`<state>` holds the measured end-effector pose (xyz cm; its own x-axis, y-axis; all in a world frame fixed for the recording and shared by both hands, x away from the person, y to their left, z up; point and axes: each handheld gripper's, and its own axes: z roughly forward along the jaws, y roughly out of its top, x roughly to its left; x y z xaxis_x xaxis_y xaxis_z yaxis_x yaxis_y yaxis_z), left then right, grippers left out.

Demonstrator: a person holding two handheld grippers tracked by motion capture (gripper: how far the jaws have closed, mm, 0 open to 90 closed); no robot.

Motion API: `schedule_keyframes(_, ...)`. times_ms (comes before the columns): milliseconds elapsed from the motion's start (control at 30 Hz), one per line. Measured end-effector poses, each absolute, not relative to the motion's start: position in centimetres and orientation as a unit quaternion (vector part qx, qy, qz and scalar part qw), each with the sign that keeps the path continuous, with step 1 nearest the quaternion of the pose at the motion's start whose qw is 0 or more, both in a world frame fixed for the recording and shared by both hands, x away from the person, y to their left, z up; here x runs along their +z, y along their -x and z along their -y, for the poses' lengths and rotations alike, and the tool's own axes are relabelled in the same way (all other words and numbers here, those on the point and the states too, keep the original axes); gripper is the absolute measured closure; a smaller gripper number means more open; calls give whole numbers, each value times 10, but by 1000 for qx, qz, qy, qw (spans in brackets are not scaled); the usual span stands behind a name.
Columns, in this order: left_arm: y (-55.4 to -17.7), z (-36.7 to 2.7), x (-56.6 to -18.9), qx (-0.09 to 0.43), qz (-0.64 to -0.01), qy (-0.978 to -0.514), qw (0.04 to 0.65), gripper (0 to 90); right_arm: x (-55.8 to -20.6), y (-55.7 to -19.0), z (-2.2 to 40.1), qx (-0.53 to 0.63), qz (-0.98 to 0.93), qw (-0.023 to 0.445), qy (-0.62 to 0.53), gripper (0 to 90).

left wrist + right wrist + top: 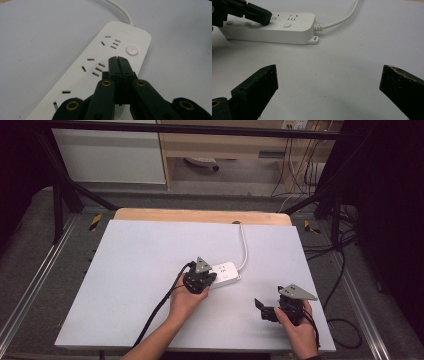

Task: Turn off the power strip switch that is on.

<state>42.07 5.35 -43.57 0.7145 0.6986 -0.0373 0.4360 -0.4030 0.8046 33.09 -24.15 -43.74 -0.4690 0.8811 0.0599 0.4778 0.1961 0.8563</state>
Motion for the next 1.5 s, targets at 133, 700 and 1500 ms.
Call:
schedule_keyframes(133, -420, -53, -436, 159, -342, -825, 422, 900, -437, -331, 241, 436, -738, 230, -460, 26)
schedule_keyframes(700, -419, -52, -435, 153, -355, -820, 422, 900, -438, -331, 240, 433, -740, 229, -460, 26)
schedule_keyframes(1500, -419, -52, -435, 147, -369, -814, 423, 900, -438, -331, 240, 433, -741, 228, -460, 26)
